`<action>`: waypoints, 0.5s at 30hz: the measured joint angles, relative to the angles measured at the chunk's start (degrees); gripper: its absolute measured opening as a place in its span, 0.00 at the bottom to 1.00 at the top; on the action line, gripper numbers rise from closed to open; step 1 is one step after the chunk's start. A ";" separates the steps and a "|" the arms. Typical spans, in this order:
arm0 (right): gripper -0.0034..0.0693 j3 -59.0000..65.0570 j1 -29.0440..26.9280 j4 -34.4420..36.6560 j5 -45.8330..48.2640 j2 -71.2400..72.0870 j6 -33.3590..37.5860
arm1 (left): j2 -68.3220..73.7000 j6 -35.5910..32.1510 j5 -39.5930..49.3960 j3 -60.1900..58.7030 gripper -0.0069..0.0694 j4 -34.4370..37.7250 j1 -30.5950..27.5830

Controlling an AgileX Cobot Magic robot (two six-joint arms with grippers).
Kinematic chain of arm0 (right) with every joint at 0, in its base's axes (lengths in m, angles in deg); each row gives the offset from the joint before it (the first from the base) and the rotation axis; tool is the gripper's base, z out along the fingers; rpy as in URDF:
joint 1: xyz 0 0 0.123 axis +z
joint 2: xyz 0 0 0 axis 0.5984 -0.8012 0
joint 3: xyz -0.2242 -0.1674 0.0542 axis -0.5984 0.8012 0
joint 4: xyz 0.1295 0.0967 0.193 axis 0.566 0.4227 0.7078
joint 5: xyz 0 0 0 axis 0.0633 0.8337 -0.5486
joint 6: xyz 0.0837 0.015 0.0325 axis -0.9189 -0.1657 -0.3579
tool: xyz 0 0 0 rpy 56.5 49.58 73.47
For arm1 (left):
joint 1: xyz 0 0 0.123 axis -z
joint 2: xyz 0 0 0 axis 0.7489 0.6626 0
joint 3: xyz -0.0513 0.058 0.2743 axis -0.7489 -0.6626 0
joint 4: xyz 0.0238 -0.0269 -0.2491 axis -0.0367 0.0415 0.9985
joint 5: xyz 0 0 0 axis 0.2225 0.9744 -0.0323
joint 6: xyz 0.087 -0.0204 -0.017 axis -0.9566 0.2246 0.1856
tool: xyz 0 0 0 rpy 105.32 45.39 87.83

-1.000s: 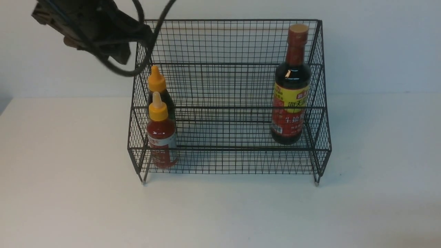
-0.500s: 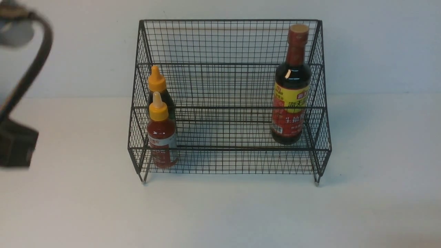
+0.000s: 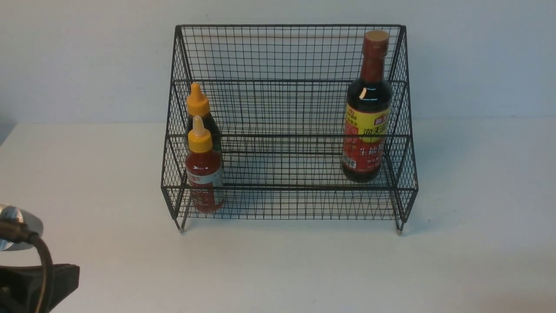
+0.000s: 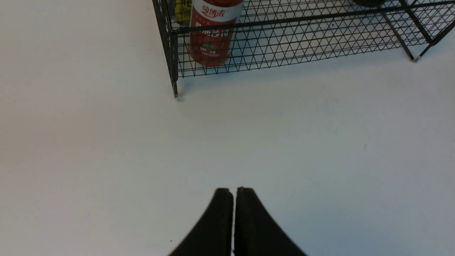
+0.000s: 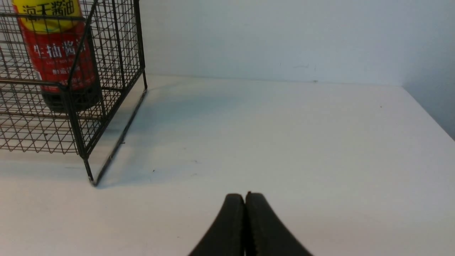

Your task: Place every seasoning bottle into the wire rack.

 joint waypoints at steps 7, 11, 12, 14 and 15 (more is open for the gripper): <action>0.03 0.00 0.00 0.00 0.00 0.00 0.00 | 0.00 0.05 -0.13 -0.20 0.08 -0.18 0.00; 0.03 0.00 0.00 0.00 0.00 0.00 0.00 | 0.00 0.05 -0.18 -0.20 0.08 -0.18 0.00; 0.03 0.00 0.00 0.00 0.00 0.00 0.00 | 0.00 0.05 -0.18 -0.20 0.08 -0.18 0.00; 0.03 0.00 0.00 0.00 0.00 0.00 0.00 | 0.00 0.05 -0.51 -0.20 0.08 -0.25 0.00; 0.03 0.00 0.00 0.00 0.00 0.00 0.00 | 0.00 0.05 -0.71 -0.20 0.08 -0.42 0.00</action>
